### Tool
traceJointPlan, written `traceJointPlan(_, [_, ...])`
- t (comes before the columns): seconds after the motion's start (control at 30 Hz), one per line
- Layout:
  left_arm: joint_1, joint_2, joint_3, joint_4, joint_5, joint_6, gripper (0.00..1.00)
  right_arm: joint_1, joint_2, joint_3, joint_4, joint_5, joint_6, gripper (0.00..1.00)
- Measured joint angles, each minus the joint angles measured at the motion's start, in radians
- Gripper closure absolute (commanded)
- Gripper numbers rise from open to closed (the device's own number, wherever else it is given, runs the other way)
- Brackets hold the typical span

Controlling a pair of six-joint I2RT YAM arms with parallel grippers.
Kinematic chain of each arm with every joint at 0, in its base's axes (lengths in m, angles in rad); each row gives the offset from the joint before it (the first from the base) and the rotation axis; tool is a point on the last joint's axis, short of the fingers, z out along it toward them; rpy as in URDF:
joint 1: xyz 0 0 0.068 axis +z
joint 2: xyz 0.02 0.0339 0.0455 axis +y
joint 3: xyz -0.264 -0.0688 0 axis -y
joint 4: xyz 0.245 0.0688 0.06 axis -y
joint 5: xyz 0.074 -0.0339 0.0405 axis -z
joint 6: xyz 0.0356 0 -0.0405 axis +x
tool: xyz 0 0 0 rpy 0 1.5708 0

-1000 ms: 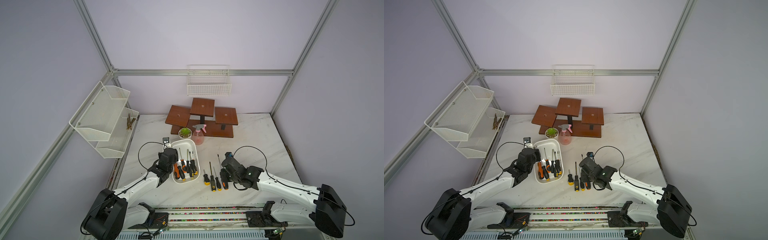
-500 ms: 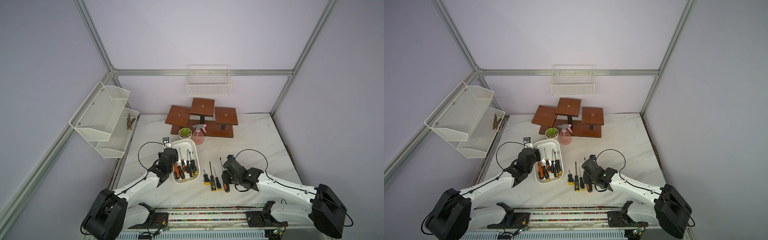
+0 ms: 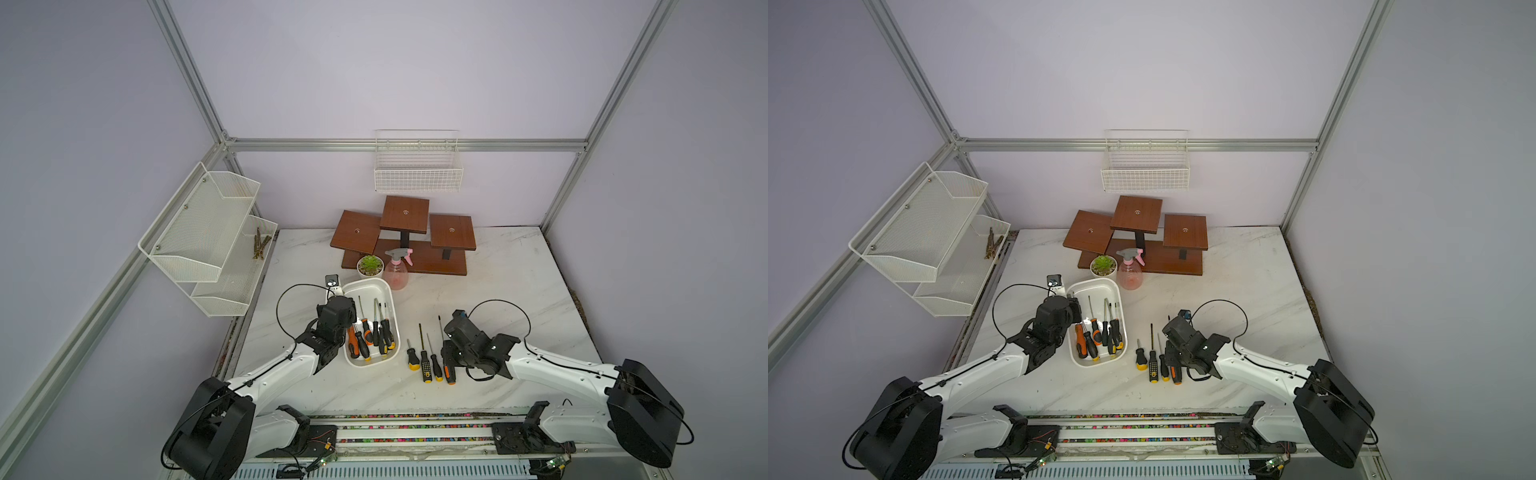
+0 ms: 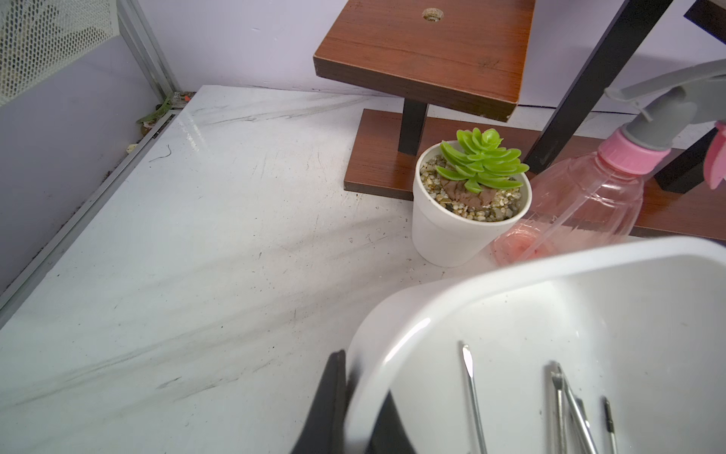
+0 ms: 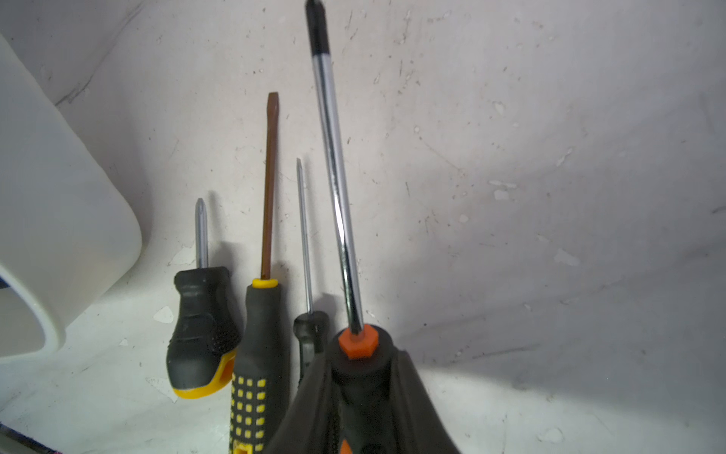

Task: Take out the screwdriver from the storage box
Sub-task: Place the screwdriver at the center of the board.

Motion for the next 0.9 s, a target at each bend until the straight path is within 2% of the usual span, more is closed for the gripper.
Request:
traceJointPlan(0.53, [0.000, 0.000, 0.000, 0.000, 0.000, 0.000, 1.00, 0.000, 0.022, -0.026, 0.045, -0.011, 0.019, 1.00])
traceJointPlan(0.9, [0.000, 0.000, 0.000, 0.000, 0.000, 0.000, 1.00, -0.002, 0.030, -0.026, 0.049, -0.011, 0.033, 0.85])
